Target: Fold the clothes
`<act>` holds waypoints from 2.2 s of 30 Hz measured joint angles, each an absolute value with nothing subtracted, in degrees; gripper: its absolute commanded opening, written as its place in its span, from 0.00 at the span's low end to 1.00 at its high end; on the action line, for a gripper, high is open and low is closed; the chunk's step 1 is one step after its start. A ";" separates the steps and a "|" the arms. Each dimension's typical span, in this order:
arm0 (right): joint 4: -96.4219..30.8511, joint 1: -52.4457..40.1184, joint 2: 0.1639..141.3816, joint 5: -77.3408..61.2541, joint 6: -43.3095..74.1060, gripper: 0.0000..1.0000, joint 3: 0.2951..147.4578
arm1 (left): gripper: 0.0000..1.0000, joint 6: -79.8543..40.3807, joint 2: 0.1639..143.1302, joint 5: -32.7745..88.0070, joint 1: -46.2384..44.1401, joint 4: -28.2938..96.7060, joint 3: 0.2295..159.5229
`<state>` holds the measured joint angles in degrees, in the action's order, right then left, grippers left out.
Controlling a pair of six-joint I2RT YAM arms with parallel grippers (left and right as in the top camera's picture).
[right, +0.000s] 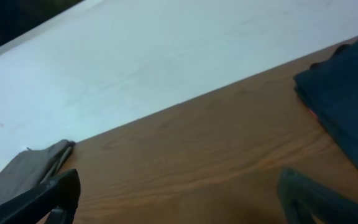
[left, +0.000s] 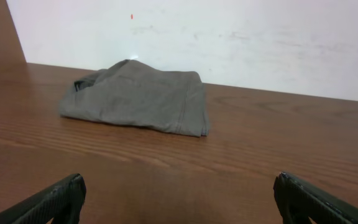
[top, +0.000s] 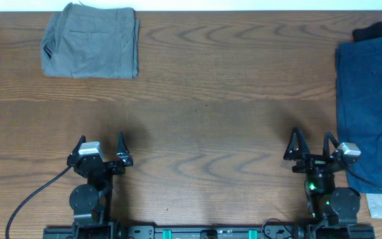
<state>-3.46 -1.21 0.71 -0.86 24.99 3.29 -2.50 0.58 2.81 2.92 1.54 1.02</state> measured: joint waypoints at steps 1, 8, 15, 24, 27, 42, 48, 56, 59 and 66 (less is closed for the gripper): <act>-2.81 -1.21 0.71 -1.13 24.82 0.99 2.92 | 0.98 -2.50 0.58 2.81 2.92 1.54 1.02; 0.78 -1.21 0.69 -3.42 18.90 0.99 0.62 | 0.98 -2.50 0.58 2.81 2.92 1.54 1.02; -3.70 -1.21 0.69 -4.58 10.52 0.99 0.47 | 0.98 -2.50 0.58 2.81 2.92 1.54 1.02; -3.70 -1.21 0.67 -4.58 6.90 0.99 0.43 | 0.98 -2.50 0.58 2.81 2.92 1.54 1.02; -3.70 -1.21 0.67 -4.58 6.70 0.99 0.43 | 0.98 -2.50 0.58 2.79 2.92 1.54 1.02; -3.73 -1.21 0.67 -4.58 6.44 0.99 0.43 | 0.98 -2.50 0.58 2.81 2.92 1.54 1.02; -3.70 -1.21 0.67 -4.58 6.44 0.99 0.43 | 0.98 -2.50 0.58 2.81 2.92 1.54 1.02; -3.73 -1.21 0.67 -4.58 6.44 0.99 0.43 | 0.98 -2.50 0.58 2.81 2.92 1.54 1.02; -3.70 -1.21 0.67 -4.58 6.42 0.99 0.43 | 0.98 -2.50 0.58 2.81 2.92 1.54 0.99; -3.70 -1.21 0.67 -4.58 6.42 0.99 0.43 | 0.98 -2.50 0.58 2.81 2.92 1.54 1.02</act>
<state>-3.70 -1.21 0.67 -4.58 6.42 0.43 -2.50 0.58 2.81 2.92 1.54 1.02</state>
